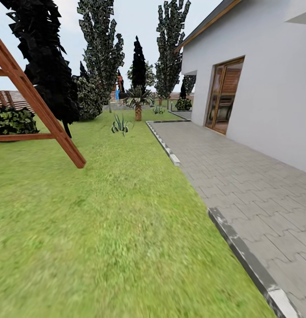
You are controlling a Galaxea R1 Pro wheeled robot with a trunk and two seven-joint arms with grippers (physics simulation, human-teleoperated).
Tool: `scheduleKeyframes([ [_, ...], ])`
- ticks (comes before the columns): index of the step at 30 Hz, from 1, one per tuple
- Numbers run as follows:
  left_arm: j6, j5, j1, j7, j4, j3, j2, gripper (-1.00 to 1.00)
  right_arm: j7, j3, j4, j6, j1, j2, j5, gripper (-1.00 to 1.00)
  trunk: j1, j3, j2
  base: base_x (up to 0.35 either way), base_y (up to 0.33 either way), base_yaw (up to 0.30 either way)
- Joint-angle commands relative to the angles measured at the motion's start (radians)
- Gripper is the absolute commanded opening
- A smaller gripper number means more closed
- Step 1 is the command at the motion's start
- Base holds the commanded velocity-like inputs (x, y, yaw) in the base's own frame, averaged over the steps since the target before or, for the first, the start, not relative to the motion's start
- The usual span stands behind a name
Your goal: Take the three Easter eggs out of the wicker basket on the lawn in the garden, then place them on the lawn next to a single tree (choose any tree) so that all three eggs are next to the same tree and none are left in the basket.
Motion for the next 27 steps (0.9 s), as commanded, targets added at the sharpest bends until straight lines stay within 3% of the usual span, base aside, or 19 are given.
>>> scheduleKeyframes([
  [1,0.001,0.002,0.001,0.000,-0.002,0.000,0.000,1.00,0.000,0.000,0.002,-0.004,-0.001,0.000,0.000,1.00,0.001,-0.001,0.000,0.333,0.128,0.000],
  [27,0.001,0.002,0.001,0.001,-0.002,0.000,-0.002,1.00,-0.003,0.000,0.000,-0.006,-0.001,-0.007,0.000,1.00,0.001,-0.001,0.000,0.329,0.158,0.000],
])
